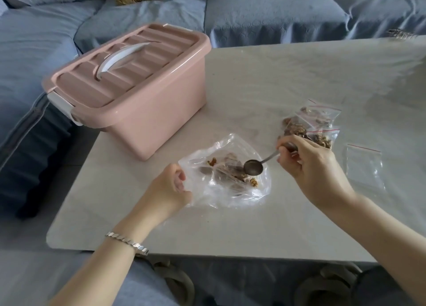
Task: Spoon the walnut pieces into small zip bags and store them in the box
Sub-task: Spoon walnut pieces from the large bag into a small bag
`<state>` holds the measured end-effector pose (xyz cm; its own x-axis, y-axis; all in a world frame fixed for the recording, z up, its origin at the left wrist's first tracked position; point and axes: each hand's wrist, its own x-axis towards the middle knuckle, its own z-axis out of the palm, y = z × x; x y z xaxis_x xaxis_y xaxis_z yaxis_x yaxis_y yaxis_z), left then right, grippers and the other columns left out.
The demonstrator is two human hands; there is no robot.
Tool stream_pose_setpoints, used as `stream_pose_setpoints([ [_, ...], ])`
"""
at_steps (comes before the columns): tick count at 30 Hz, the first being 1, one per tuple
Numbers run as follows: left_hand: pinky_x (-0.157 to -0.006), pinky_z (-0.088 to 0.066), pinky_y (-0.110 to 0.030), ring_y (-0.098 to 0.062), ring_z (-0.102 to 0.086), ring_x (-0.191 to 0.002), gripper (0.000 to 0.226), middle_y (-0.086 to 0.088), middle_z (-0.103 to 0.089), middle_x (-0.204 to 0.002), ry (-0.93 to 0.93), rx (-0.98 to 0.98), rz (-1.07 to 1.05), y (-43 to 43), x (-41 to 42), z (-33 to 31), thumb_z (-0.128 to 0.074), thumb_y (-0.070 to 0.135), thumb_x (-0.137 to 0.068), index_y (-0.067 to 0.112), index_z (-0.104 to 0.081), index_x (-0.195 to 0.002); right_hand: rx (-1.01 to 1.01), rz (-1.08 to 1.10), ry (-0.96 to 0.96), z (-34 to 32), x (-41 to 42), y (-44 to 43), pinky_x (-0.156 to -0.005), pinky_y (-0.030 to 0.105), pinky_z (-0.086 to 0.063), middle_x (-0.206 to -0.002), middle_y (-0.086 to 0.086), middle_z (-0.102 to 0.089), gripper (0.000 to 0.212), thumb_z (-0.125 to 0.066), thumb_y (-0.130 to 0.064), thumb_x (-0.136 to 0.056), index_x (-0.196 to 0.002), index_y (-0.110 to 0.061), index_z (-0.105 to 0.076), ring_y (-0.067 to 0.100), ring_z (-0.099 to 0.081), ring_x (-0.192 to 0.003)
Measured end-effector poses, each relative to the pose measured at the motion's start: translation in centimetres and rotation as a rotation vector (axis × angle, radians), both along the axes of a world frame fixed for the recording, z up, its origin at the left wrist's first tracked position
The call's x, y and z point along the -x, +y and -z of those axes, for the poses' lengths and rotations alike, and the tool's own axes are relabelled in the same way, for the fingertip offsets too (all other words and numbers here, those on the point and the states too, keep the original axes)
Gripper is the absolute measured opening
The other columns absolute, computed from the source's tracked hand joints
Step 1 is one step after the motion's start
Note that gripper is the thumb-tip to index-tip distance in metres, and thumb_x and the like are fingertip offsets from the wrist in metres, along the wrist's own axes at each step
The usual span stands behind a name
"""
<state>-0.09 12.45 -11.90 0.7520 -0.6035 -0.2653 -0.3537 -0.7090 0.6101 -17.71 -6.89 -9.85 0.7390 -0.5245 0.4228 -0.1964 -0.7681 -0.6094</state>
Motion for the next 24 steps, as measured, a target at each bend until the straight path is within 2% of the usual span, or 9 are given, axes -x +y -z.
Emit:
stream_pose_setpoints([
  [3, -0.056, -0.035, -0.022, -0.008, -0.049, -0.065, 0.027, 0.008, -0.051, -0.074, 0.071, -0.012, 0.096, -0.3, 0.5, -0.1, -0.06, 0.008, -0.072, 0.027, -0.042, -0.079, 0.134, 0.04, 0.052, 0.0, 1.0, -0.4, -0.059, 0.025, -0.04, -0.074, -0.004, -0.055, 0.007, -0.054, -0.011, -0.086, -0.086, -0.008, -0.06, 0.016, -0.049, -0.061],
  [6, -0.062, -0.039, -0.024, -0.01, -0.052, -0.073, 0.027, 0.008, -0.052, -0.083, 0.137, -0.242, 0.236, -0.2, 1.1, -0.3, -0.063, 0.015, -0.074, 0.026, -0.043, -0.089, 0.029, 0.047, 0.027, 0.4, 2.4, -1.0, -0.063, 0.026, -0.045, -0.078, -0.003, -0.059, 0.008, -0.056, -0.014, -0.089, -0.09, -0.009, -0.063, 0.024, -0.061, -0.063],
  [8, -0.068, -0.041, -0.026, -0.014, -0.054, -0.082, 0.025, 0.007, -0.053, -0.089, 0.079, -0.39, 0.267, 0.1, 1.3, -0.9, -0.06, 0.022, -0.077, 0.026, -0.042, -0.094, -0.004, 0.0, -0.052, 0.6, 3.1, -0.9, -0.065, 0.022, -0.048, -0.079, -0.001, -0.062, 0.02, -0.05, -0.024, -0.09, -0.094, -0.01, -0.063, 0.019, -0.063, -0.067],
  [9, -0.067, -0.041, -0.027, -0.015, -0.054, -0.082, 0.023, 0.007, -0.053, -0.088, 0.029, -0.386, 0.217, 0.3, 1.3, -1.7, -0.059, 0.024, -0.078, 0.027, -0.042, -0.092, -0.008, -0.023, -0.09, 0.6, 3.4, -0.7, -0.067, 0.019, -0.049, -0.079, 0.0, -0.063, 0.024, -0.047, -0.027, -0.09, -0.095, -0.01, -0.063, 0.016, -0.063, -0.07],
  [13, -0.058, -0.036, -0.028, -0.003, -0.051, -0.07, 0.023, 0.011, -0.054, -0.078, -0.148, 0.041, -0.12, 0.0, -0.3, -5.3, -0.065, 0.024, -0.078, 0.023, -0.046, -0.09, -0.078, -0.054, -0.193, 1.1, 3.4, -0.1, -0.074, 0.014, -0.051, -0.083, -0.001, -0.065, 0.024, -0.046, -0.026, -0.09, -0.099, -0.011, -0.063, 0.008, -0.064, -0.082],
  [14, -0.061, -0.036, -0.028, -0.001, -0.05, -0.069, 0.024, 0.012, -0.054, -0.075, -0.184, 0.157, -0.15, -0.8, -1.0, -5.7, -0.067, 0.023, -0.077, 0.022, -0.047, -0.089, -0.122, -0.046, -0.215, 1.1, 3.3, -0.1, -0.074, 0.014, -0.052, -0.084, -0.005, -0.065, 0.021, -0.046, -0.026, -0.09, -0.099, -0.015, -0.061, 0.005, -0.065, -0.082],
  [16, -0.062, -0.037, -0.027, 0.001, -0.049, -0.068, 0.024, 0.014, -0.055, -0.074, -0.213, 0.208, -0.072, -3.2, -2.0, -5.9, -0.068, 0.021, -0.075, 0.022, -0.048, -0.089, -0.194, -0.042, -0.241, 1.1, 2.8, 0.1, -0.072, 0.013, -0.052, -0.085, -0.009, -0.064, 0.018, -0.046, -0.027, -0.089, -0.097, -0.018, -0.059, 0.001, -0.066, -0.08],
  [20, -0.053, -0.033, -0.021, -0.006, -0.047, -0.066, 0.032, 0.01, -0.051, -0.079, -0.166, -0.104, 0.334, -8.0, -2.4, -3.9, -0.07, 0.028, -0.075, 0.02, -0.046, -0.094, -0.281, -0.135, -0.224, 1.6, 2.3, 1.0, -0.071, 0.015, -0.052, -0.084, -0.008, -0.067, 0.027, -0.045, -0.046, -0.09, -0.097, -0.025, -0.062, 0.003, -0.067, -0.078],
  [24, -0.058, -0.036, -0.023, -0.002, -0.046, -0.071, 0.046, 0.013, -0.049, -0.084, -0.03, -0.264, 0.443, -9.7, -2.2, -2.6, -0.074, 0.043, -0.071, 0.021, -0.045, -0.1, -0.1, -0.171, -0.161, 2.7, 2.4, 1.4, -0.067, 0.022, -0.051, -0.083, -0.006, -0.066, 0.028, -0.04, -0.043, -0.095, -0.101, -0.024, -0.059, 0.008, -0.062, -0.076],
])
